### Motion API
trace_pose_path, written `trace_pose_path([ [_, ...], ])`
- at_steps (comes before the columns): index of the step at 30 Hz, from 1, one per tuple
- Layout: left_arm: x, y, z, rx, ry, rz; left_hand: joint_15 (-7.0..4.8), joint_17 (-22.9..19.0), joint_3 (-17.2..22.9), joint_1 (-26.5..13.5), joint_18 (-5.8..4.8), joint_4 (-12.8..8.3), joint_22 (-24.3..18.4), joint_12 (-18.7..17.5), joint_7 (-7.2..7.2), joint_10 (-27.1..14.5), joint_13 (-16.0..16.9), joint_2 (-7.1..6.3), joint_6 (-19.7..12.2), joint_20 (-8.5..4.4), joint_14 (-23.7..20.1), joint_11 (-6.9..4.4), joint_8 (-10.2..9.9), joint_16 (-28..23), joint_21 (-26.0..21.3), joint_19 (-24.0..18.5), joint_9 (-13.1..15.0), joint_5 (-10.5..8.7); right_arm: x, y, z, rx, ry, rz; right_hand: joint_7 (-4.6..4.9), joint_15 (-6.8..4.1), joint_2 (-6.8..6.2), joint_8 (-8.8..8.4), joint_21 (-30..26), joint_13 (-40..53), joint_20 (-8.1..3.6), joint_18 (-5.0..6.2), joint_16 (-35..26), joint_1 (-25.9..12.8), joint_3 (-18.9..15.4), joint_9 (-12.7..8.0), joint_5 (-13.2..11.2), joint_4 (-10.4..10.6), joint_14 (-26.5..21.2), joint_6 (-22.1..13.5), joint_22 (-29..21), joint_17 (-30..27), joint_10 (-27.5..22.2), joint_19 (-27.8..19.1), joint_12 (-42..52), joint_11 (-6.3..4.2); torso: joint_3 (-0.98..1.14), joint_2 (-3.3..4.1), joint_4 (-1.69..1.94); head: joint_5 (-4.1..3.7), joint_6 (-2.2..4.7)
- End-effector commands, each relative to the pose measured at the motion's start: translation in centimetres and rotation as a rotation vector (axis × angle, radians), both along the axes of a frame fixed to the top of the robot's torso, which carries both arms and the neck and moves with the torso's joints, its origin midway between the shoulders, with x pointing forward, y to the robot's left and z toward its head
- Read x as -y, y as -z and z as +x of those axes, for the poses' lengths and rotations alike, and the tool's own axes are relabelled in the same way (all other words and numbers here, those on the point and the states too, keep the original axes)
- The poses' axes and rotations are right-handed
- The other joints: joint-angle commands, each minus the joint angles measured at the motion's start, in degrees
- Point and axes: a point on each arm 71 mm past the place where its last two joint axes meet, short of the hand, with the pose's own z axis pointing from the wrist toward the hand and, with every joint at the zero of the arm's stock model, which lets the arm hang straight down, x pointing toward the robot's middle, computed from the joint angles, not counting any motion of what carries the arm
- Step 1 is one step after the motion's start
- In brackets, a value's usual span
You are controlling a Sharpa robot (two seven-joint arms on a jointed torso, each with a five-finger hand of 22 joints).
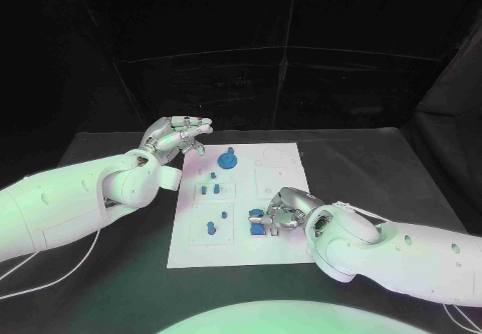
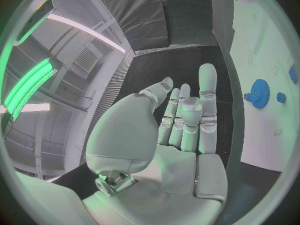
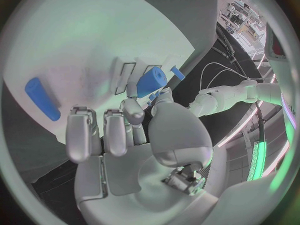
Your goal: Assemble the parts on the task board
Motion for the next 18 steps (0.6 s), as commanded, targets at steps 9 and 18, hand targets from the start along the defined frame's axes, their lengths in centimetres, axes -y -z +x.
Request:
trace_pose_path([
  [9, 0.10, -0.11, 0.02, 0.001, 0.007, -0.007, -0.14, -0.2, -0.5, 0.0, 1.19, -0.1, -0.1, 0.3, -0.07, -0.5, 0.1, 0.47, -0.4, 0.29, -0.5, -0.02, 0.0, 0.0, -0.3, -0.2, 0.0, 0.20, -0.13, -0.65, -0.34, 0.044, -0.055, 0.015, 0.29, 0.41, -3.11, -0.81, -0.7, -0.6, 0.11, 0.14, -0.7, -0.6, 5.6, 1.1, -0.2, -0.3, 2.7, -0.6, 5.1, -0.6, -0.7, -0.8, -1.6, 0.03, 0.00, 0.11, -0.02, -0.25, -0.04],
  [18, 0.09, -0.11, 0.02, 0.001, 0.008, -0.008, -0.13, -0.2, -0.5, 0.0, 1.19, -0.1, -0.1, 0.3, -0.07, -0.5, 0.1, 0.47, -0.4, 0.30, -0.5, -0.01, 0.0, 0.0, -0.3, -0.2, 0.0, 0.20, 0.07, -0.95, -0.78, 0.050, -0.116, 0.033, 0.32, 0.42, -1.91, -1.03, -0.4, 0.2, 0.15, 0.01, -0.4, 12.6, 7.8, 2.1, 0.0, -4.8, 2.9, -0.5, 5.6, 0.3, -0.5, -0.3, -1.5, -0.02, -0.03, 0.06, 0.02, -0.60, -0.05],
])
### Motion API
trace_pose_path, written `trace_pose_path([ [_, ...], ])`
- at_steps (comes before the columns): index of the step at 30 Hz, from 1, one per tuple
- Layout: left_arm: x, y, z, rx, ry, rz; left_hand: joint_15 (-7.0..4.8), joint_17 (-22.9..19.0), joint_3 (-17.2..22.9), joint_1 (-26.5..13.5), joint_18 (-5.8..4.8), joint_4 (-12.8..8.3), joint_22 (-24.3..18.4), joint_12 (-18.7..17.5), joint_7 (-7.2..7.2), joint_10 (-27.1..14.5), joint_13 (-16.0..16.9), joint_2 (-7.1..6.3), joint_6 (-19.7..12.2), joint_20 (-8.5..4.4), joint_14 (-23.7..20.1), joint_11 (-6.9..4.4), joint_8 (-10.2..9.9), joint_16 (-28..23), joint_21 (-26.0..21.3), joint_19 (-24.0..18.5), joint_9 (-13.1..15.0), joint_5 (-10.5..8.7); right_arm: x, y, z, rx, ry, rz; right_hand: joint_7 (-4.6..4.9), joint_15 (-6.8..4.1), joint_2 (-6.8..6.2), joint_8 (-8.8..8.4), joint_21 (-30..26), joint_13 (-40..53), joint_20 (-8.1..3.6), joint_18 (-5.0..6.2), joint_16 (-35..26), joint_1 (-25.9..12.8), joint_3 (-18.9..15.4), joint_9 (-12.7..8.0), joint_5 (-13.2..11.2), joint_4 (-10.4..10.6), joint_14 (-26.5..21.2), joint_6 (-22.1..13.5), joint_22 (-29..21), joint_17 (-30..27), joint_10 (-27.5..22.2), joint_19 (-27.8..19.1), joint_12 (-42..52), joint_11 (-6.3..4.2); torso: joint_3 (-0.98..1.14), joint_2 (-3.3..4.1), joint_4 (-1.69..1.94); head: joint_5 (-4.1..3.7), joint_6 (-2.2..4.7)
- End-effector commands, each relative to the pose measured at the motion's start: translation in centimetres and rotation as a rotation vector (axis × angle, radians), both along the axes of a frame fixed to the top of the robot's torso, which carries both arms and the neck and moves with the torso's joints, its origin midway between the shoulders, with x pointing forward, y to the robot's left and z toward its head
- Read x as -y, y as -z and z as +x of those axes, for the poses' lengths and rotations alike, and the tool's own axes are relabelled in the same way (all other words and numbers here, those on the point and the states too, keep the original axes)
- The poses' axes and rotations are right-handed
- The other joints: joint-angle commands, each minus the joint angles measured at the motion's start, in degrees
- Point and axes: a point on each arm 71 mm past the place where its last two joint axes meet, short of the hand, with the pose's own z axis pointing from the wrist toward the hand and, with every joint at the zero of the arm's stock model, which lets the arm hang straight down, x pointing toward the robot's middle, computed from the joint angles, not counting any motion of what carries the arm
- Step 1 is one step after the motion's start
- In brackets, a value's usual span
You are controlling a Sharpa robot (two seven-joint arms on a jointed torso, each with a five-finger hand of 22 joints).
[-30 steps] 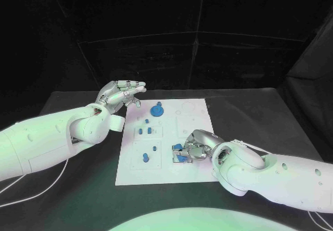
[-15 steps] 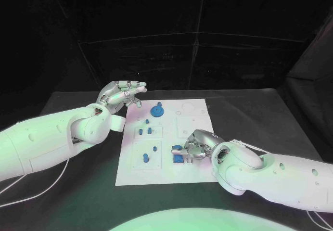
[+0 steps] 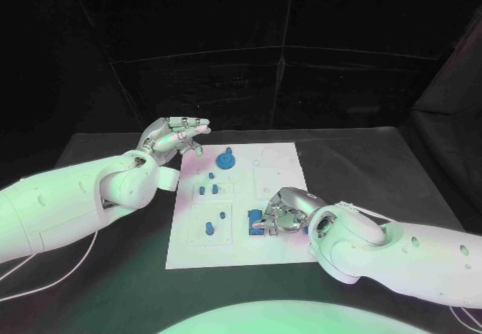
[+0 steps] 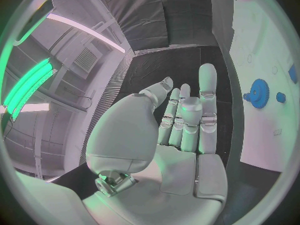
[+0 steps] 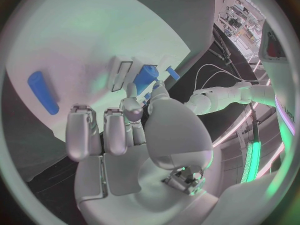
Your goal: Assemble the parts on the task board
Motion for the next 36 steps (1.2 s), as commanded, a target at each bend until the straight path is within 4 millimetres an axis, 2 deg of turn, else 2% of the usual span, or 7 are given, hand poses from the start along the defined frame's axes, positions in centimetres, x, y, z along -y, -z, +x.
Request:
trace_pose_path([
  [1, 0.1, -0.1, 0.0, 0.003, 0.008, -0.008, -0.13, -0.1, -0.3, 0.0, 1.19, 0.1, -0.1, 0.3, -0.07, -0.5, 0.0, 0.47, -0.4, 0.30, -0.5, -0.01, 0.0, 0.0, -0.3, -0.2, 0.0, 0.20, -0.4, -0.3, -0.2, 0.015, -0.064, 0.012, 0.14, 0.42, 0.17, -0.24, 0.1, 0.2, -0.07, 0.01, 0.1, 2.7, 0.2, 0.3, 0.1, -1.2, 2.9, -0.3, 5.6, 0.1, 0.0, 0.3, -0.2, -0.12, -0.02, -0.02, 0.05, -0.08, -0.06],
  [7, 0.1, -0.1, 0.0, 0.002, 0.009, -0.009, -0.13, -0.1, -0.3, 0.0, 1.19, 0.1, -0.1, 0.3, -0.07, -0.5, 0.0, 0.47, -0.4, 0.30, -0.5, -0.01, 0.0, 0.0, -0.3, -0.2, 0.0, 0.20, -0.2, 0.0, 0.1, 0.021, -0.058, -0.017, 0.12, 0.42, 1.01, -0.22, 0.2, 0.5, -0.05, -0.05, 0.2, 5.8, 0.3, 0.7, 0.5, -2.7, 3.0, 0.0, 5.8, 0.5, 0.2, 0.4, -0.2, -0.15, -0.09, -0.04, 0.22, -0.17, -0.14],
  [13, 0.1, -0.1, 0.0, 0.002, 0.009, -0.008, -0.13, -0.1, -0.3, 0.0, 1.19, 0.1, -0.1, 0.3, -0.07, -0.5, 0.0, 0.47, -0.4, 0.30, -0.5, -0.01, 0.0, 0.0, -0.3, -0.2, 0.0, 0.20, -0.3, 0.3, 0.6, 0.025, -0.044, -0.028, 0.07, 0.39, 1.64, -0.16, 0.3, 0.6, -0.07, -0.06, 0.2, 6.2, 0.3, 0.9, 0.8, -2.7, 3.0, 0.2, 5.9, 0.5, 0.2, 0.5, -0.1, -0.19, -0.10, 0.03, 0.31, -0.08, -0.15],
  [20, 0.0, -0.1, 0.0, 0.002, 0.007, -0.008, -0.13, -0.1, -0.3, 0.0, 1.19, 0.1, -0.1, 0.3, -0.07, -0.5, 0.0, 0.47, -0.4, 0.30, -0.5, -0.01, 0.0, 0.0, -0.3, -0.2, 0.0, 0.20, -0.5, 0.2, 0.6, 0.039, -0.044, -0.013, 0.04, 0.37, 1.95, -0.16, 0.3, 0.6, -0.08, -0.06, 0.2, 6.2, 0.1, 1.0, 1.3, -2.7, 3.0, 0.2, 5.9, 0.5, 0.3, 0.5, -0.2, -0.21, -0.16, -0.01, 0.05, 0.13, -0.31],
  [24, -0.1, -0.1, -0.1, 0.002, 0.006, -0.008, -0.13, -0.1, -0.3, 0.0, 1.19, 0.1, -0.1, 0.3, -0.07, -0.5, 0.0, 0.47, -0.4, 0.30, -0.5, -0.01, 0.0, 0.0, -0.3, -0.2, 0.0, 0.20, -0.3, -0.2, 0.5, 0.059, -0.040, 0.029, 0.29, 0.46, 1.93, -0.66, 0.1, 0.5, -0.06, 0.00, 0.0, 5.9, -0.7, 1.0, 2.8, -2.3, 2.9, -0.5, 5.7, 0.2, 0.1, 0.3, -0.6, -0.05, -0.09, 0.01, -0.01, 0.09, -0.31],
  [32, -0.3, -0.1, -0.1, 0.001, 0.003, -0.006, -0.12, -0.1, -0.3, 0.1, 1.19, 0.0, -0.1, 0.4, -0.07, -0.6, 0.0, 0.53, -0.4, 0.31, -0.5, -0.01, 0.0, 0.0, -0.3, -0.2, 0.0, 0.21, 2.6, -1.5, -0.3, 0.073, -0.062, 0.078, 2.05, 1.62, 2.77, -4.44, -0.9, -1.1, 0.87, 0.29, -0.7, 5.6, -2.4, -0.2, 7.3, -0.9, 2.7, -4.9, 4.6, -0.9, -1.3, -0.6, -2.9, 1.40, -0.14, -0.13, 0.03, -0.66, -0.20],
  [36, -0.4, -0.1, -0.1, 0.001, 0.001, -0.006, -0.12, -0.1, -0.3, 0.1, 1.19, 0.0, -0.1, 0.4, -0.07, -0.6, 0.0, 0.53, -0.4, 0.31, -0.5, -0.01, 0.0, 0.0, -0.3, -0.2, 0.0, 0.21, 5.1, -2.0, -0.3, 0.079, -0.039, 0.022, 2.23, 1.77, 2.92, -5.02, -0.8, -1.4, 1.06, 0.28, -0.8, 5.6, -2.7, -0.5, 7.7, -0.6, 2.7, -5.1, 4.6, -0.9, -1.5, -0.6, -3.4, 1.57, -0.18, -0.17, -0.15, -1.03, 0.00],
])
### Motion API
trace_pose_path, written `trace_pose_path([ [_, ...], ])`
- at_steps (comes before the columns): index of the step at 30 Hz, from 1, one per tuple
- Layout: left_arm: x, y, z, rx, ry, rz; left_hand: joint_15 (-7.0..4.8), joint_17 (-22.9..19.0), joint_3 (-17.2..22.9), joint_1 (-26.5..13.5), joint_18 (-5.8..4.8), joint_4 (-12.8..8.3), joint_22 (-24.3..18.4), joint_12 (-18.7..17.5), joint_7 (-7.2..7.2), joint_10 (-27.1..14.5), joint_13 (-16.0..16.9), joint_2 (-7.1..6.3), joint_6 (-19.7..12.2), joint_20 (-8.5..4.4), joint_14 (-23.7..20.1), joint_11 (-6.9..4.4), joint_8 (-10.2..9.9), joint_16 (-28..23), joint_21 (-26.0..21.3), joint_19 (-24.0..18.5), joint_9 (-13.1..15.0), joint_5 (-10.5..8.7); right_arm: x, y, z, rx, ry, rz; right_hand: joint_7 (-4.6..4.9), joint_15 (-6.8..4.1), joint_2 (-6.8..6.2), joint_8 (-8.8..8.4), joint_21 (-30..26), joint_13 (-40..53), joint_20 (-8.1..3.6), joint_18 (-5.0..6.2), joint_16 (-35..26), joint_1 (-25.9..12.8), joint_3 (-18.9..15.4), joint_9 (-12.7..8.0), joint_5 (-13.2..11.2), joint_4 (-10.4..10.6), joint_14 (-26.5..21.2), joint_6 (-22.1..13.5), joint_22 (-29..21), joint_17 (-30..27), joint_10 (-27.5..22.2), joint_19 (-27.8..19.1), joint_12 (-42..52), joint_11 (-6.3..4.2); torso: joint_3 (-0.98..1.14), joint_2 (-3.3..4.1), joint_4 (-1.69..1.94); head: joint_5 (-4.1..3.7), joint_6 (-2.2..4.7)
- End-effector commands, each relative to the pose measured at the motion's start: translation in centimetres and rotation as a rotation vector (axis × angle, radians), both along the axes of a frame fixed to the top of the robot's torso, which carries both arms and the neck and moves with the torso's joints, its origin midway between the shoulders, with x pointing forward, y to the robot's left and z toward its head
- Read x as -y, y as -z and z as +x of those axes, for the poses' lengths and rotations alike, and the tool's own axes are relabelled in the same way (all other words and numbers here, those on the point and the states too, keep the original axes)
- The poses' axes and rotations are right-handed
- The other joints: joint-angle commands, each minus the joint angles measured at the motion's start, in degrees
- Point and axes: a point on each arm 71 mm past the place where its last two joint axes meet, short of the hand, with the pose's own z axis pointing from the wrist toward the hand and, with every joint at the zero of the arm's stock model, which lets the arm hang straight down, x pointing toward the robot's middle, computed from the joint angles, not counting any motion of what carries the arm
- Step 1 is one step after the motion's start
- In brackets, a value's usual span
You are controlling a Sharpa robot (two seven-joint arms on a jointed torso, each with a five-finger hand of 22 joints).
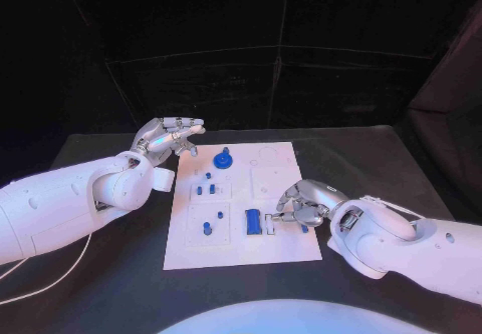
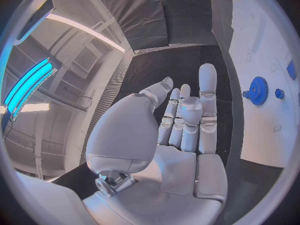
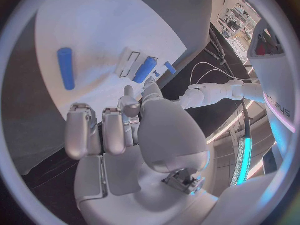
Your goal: Assemble the parts on the task board
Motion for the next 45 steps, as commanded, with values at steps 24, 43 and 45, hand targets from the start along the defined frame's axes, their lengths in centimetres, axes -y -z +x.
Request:
trace_pose_path([
  [24, 0.3, -0.1, 0.1, 0.002, 0.016, -0.011, 0.09, -0.1, -0.3, 0.2, 1.19, 0.0, -0.1, 0.5, -0.09, -0.3, 0.1, 0.73, -0.4, 0.32, -0.3, -0.03, 0.1, 0.0, -0.3, -0.2, 0.0, 0.23, 5.1, 1.1, 0.5, -0.068, 0.024, -0.312, -0.95, 0.08, -0.33, 0.10, 0.1, -0.6, 0.19, 0.18, 0.0, -2.8, -3.6, -0.1, 2.7, 4.3, 2.8, 3.5, 5.1, 0.8, 0.1, 0.5, -1.4, -0.43, 0.16, -0.04, -0.51, -2.18, 0.42],
  [43, 0.3, 0.1, 0.1, -0.002, 0.017, -0.011, 0.09, -0.1, -0.3, 0.2, 1.19, 0.0, -0.1, 0.5, -0.09, -0.3, 0.1, 0.73, -0.4, 0.32, -0.3, -0.03, 0.1, 0.0, -0.3, -0.2, 0.0, 0.23, 3.3, 2.6, 0.8, -0.108, -0.019, -0.364, -1.30, -0.36, 0.55, 0.44, 0.1, -0.7, -0.27, 0.14, 0.0, 4.6, -2.1, 0.5, 4.6, 0.9, 2.9, 4.0, 5.3, 1.1, 0.1, 0.6, -2.1, -0.88, 0.06, -0.13, -0.35, -2.09, 0.30],
  [45, 0.3, 0.2, 0.1, -0.003, 0.017, -0.011, 0.09, -0.1, -0.2, 0.3, 1.20, -0.1, -0.1, 0.5, -0.09, -0.4, 0.1, 0.79, -0.4, 0.32, -0.4, -0.03, 0.1, 0.1, -0.3, -0.2, 0.0, 0.24, 3.2, 2.8, 0.8, -0.118, -0.028, -0.393, -1.29, -0.38, 0.68, 0.37, 0.0, -0.8, -0.31, 0.16, -0.1, 5.9, -1.9, 0.5, 4.7, 0.1, 2.9, 3.9, 5.2, 1.0, 0.0, 0.5, -2.3, -0.90, 0.05, -0.15, -0.36, -2.03, 0.29],
])
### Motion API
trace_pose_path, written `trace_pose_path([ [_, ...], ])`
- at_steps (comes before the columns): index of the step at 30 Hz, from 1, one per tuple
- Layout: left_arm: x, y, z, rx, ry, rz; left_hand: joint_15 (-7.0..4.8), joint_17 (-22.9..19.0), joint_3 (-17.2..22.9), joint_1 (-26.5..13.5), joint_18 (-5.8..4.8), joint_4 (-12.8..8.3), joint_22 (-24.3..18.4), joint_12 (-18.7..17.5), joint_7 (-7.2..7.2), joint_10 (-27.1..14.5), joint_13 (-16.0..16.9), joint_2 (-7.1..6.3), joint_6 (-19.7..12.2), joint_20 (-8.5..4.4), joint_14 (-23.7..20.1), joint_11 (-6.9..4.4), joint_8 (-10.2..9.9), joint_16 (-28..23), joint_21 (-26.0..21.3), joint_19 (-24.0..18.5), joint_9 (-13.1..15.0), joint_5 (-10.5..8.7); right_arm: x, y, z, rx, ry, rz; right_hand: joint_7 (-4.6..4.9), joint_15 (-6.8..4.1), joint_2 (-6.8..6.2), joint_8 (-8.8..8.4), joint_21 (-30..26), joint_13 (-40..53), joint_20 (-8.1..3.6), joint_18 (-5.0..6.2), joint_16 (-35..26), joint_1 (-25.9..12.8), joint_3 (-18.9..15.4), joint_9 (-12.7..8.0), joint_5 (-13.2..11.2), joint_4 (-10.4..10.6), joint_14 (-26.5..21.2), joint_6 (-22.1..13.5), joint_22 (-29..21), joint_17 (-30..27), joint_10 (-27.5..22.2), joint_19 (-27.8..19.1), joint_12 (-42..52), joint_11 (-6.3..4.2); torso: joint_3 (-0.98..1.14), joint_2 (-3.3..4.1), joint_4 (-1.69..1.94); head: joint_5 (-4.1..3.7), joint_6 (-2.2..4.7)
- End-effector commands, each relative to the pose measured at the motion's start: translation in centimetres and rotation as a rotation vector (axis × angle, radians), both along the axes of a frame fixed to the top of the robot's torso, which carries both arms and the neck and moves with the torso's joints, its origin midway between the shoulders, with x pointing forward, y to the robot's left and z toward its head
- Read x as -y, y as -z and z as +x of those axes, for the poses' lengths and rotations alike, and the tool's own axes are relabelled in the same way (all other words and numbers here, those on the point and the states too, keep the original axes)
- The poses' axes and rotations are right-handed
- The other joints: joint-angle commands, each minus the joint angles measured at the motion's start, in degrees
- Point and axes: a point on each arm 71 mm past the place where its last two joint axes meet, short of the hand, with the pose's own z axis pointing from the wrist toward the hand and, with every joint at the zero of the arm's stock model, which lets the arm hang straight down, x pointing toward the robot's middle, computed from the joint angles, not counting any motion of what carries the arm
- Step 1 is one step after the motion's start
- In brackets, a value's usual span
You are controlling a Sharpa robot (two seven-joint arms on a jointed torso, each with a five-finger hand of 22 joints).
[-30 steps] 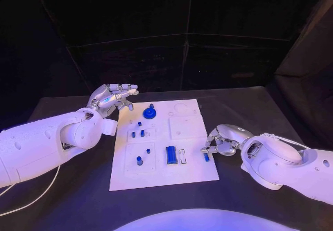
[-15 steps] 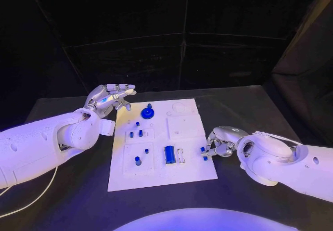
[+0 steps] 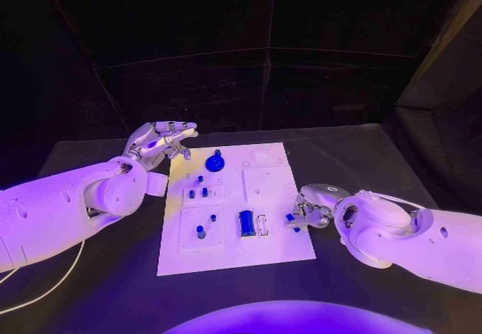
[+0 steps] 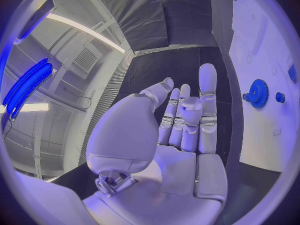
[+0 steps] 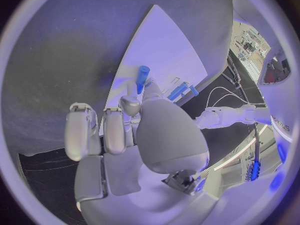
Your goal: Assemble the parts on the task board
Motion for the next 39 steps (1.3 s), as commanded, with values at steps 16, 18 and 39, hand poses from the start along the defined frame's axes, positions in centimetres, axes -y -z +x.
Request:
trace_pose_path([
  [16, 0.1, 0.1, -0.1, -0.002, 0.010, -0.009, 0.10, -0.1, -0.3, 0.1, 1.20, -0.2, -0.1, 0.4, -0.01, -0.5, 0.1, 0.50, -0.6, 0.33, -0.4, 0.03, 0.0, 0.1, -0.4, -0.2, -0.1, 0.23, -1.2, 1.5, -0.5, -0.056, -0.064, -0.180, 0.00, -0.43, 1.67, -1.53, 0.2, -0.8, -0.46, 0.04, 0.0, 8.6, 4.7, -0.7, 0.6, -5.4, 2.9, 0.2, 5.6, 0.4, -0.7, 0.3, -2.0, -0.37, -0.07, 0.01, 0.07, 0.41, -0.03],
  [18, 0.1, 0.1, -0.1, -0.003, 0.010, -0.009, 0.10, -0.2, -0.3, 0.1, 1.20, -0.2, -0.1, 0.4, 0.00, -0.5, 0.1, 0.50, -0.7, 0.33, -0.4, 0.03, 0.0, 0.1, -0.4, -0.2, -0.1, 0.23, -1.3, 1.3, -0.6, -0.045, -0.056, -0.156, -0.09, -0.46, 1.42, -1.78, 0.3, -0.8, -0.47, 0.00, 0.0, 8.0, 5.2, -0.9, 2.8, -5.0, 2.9, 0.4, 5.8, 0.5, -0.6, 0.5, -2.1, -0.43, -0.06, -0.04, -0.01, 0.58, 0.02],
  [39, 0.1, 0.2, -0.1, -0.003, 0.007, -0.008, 0.12, -0.1, -0.3, 0.1, 1.19, -0.2, -0.1, 0.4, 0.04, -0.6, 0.1, 0.51, -0.7, 0.34, -0.4, 0.06, 0.0, 0.1, -0.4, -0.2, -0.1, 0.22, -1.5, 0.1, -1.2, -0.115, 0.216, 0.371, -0.52, -0.81, -2.44, -3.55, 2.3, 2.1, -0.81, -0.66, 1.8, 3.5, 11.6, -1.2, 16.2, -0.3, 3.5, 1.9, 8.3, 3.4, 1.8, 2.4, 0.6, -0.79, -0.18, -0.02, 0.09, 1.47, -0.06],
])
